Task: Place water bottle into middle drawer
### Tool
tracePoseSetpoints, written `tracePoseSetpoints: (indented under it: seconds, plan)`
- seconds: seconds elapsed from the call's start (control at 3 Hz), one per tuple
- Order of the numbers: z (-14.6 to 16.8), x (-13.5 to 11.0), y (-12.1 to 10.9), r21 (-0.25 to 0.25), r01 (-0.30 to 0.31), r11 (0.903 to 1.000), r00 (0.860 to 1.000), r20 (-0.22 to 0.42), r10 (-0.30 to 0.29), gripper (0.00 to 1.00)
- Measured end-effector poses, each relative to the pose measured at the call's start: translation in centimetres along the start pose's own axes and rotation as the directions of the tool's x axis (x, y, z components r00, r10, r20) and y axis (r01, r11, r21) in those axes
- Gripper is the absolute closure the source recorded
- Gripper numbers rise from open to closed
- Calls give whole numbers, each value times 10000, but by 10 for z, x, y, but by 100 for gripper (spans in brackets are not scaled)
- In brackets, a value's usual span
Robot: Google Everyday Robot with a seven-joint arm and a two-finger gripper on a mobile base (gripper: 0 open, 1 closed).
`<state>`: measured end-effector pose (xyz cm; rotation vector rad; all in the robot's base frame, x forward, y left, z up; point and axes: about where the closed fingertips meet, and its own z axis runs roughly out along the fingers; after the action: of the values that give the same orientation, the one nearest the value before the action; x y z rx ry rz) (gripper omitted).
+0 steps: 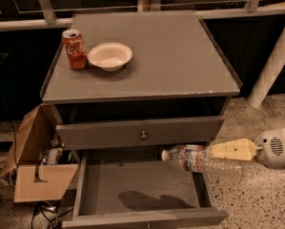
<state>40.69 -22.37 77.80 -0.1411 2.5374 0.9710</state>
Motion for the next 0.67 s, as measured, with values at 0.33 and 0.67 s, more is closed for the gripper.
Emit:
tracePoseSetpoints:
  seconds: [0.33, 0.67]
  plan:
    - [14, 6, -9, -19, -224, 9997, 9996, -146, 223, 100]
    - [73, 12, -38, -839, -636, 9944, 9960, -682, 579, 100]
